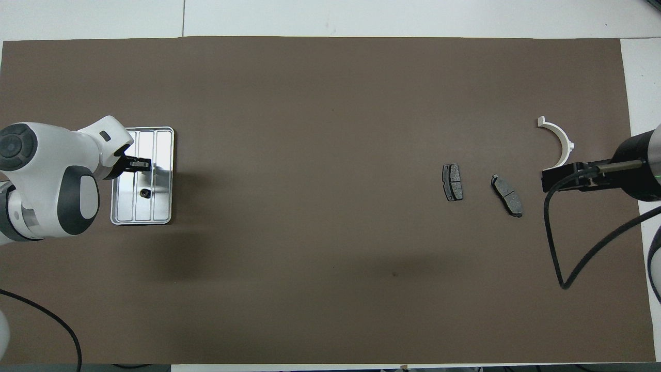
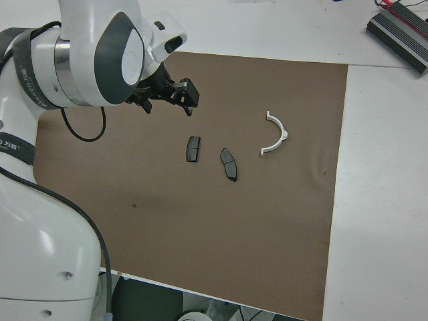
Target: Pick bearing gear from pile to tray
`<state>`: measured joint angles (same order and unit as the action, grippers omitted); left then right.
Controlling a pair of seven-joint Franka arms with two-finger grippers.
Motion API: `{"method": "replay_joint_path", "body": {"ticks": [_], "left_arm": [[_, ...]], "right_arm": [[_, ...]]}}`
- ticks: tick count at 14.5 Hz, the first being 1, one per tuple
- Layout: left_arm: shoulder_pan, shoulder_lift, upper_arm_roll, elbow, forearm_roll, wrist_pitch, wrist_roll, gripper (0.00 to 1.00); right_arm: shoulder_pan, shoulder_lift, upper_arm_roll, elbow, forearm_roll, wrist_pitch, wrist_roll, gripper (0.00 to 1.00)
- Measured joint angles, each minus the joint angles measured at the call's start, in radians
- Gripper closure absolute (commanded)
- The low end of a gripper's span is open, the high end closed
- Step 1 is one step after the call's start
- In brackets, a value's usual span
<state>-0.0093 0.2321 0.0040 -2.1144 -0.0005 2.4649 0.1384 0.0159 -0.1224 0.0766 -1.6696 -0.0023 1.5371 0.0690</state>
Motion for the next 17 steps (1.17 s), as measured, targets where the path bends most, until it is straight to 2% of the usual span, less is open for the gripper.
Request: {"method": "replay_joint_path", "body": {"ticks": [16, 17], "left_arm": [[0.0, 0.013, 0.0, -0.022, 0.0, 0.035, 0.0, 1.0], [-0.001, 0.015, 0.0, -0.022, 0.0, 0.035, 0.0, 0.73]], "right_arm": [[0.004, 0.0, -0.001, 0.0, 0.0, 0.002, 0.0, 0.0], [0.004, 0.0, 0.0, 0.0, 0.0, 0.003, 0.0, 0.0]]}}
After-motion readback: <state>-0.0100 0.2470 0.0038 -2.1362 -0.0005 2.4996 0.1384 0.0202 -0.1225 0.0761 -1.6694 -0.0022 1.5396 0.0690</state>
